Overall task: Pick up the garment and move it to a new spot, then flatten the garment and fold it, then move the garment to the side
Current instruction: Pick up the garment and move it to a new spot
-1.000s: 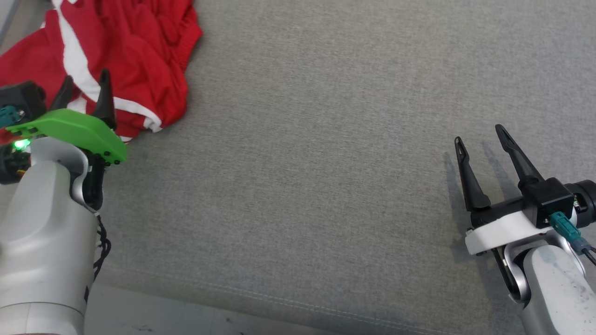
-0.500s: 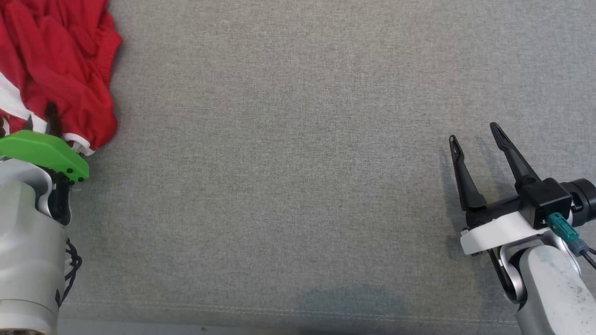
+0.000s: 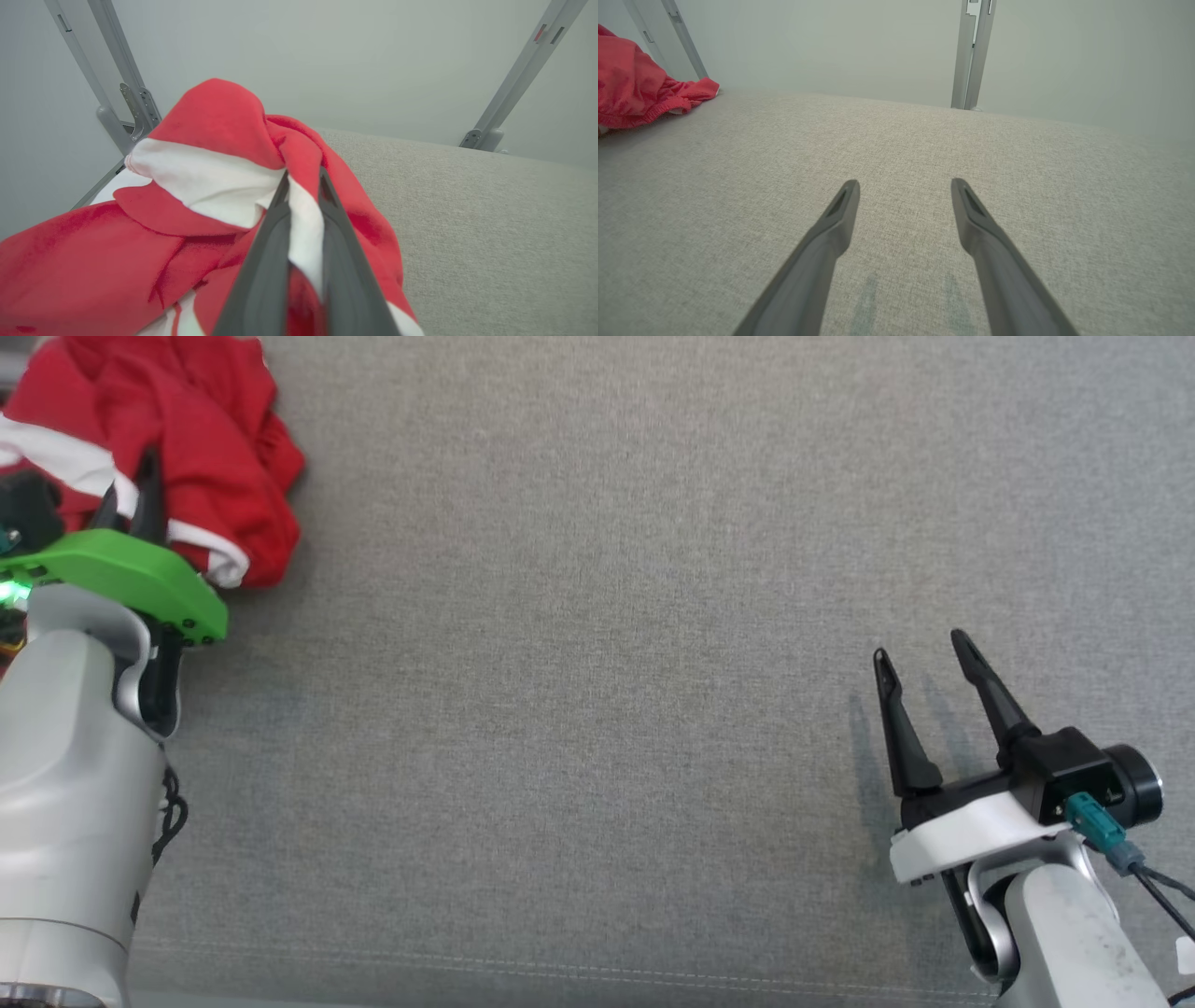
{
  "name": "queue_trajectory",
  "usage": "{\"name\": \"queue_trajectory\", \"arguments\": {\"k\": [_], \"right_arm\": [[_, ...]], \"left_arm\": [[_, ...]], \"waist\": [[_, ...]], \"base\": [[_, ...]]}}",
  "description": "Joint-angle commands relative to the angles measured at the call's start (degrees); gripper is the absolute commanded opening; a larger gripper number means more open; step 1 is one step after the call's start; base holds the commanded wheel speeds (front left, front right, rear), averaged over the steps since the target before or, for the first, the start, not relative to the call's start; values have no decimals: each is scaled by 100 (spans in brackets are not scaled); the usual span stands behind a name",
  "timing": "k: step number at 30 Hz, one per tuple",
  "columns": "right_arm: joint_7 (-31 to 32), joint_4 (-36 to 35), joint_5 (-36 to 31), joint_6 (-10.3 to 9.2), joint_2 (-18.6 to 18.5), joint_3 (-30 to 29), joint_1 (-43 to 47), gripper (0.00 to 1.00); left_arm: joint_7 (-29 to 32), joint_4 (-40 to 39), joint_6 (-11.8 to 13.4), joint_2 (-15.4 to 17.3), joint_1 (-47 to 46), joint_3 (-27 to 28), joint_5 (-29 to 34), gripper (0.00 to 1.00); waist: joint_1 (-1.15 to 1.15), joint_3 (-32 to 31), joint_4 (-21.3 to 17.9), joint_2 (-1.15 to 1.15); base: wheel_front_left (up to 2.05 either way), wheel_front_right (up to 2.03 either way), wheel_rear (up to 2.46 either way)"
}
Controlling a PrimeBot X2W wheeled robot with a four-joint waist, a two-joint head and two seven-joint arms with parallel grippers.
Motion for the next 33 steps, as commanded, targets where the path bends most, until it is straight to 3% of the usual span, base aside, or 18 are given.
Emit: {"name": "queue_trajectory", "arguments": {"k": [1, 6, 12, 15, 16, 22, 27, 33], "right_arm": [[-19, 47, 61, -6, 68, -24, 122, 100], [-18, 116, 153, -6, 251, -62, 398, 100], [-18, 151, 252, -6, 387, -126, 654, 100], [-18, 148, 295, -6, 419, -158, 733, 100], [-18, 148, 295, -6, 419, -158, 733, 100], [-18, 148, 425, -6, 442, -103, 698, 100], [-19, 148, 574, -6, 444, -32, 635, 100], [-18, 139, 686, -6, 448, -106, 691, 100]], "left_arm": [[-31, -277, 1, 13, 96, -151, -77, 0], [112, -1378, 1, -91, 449, -657, -329, 0], [535, -3170, 12, -447, 1102, -1070, -644, 0], [884, -4273, 132, -711, 1458, -1318, -776, 0], [884, -4273, 132, -711, 1458, -1318, -776, 0], [1518, -5841, 585, -1050, 1930, -1929, -699, 0], [1681, -5458, 815, -1199, 2230, -2443, -508, 0], [1364, -3808, 775, -1176, 2444, -2710, -292, 0]], "waist": [[-1, -375, -16, 0], [-1, -826, -169, 0], [-1, -1232, -533, 0], [-1, -1312, -746, 0], [-1, -1312, -746, 0], [-1, -1312, -1276, 0], [-1, -1203, -1723, 0], [-1, -1078, -2074, 0]], "base": [[0, 0, 0], [0, 0, 0], [0, 0, 0], [0, 0, 0], [0, 0, 0], [0, 0, 0], [0, 0, 0], [0, 0, 0]]}}
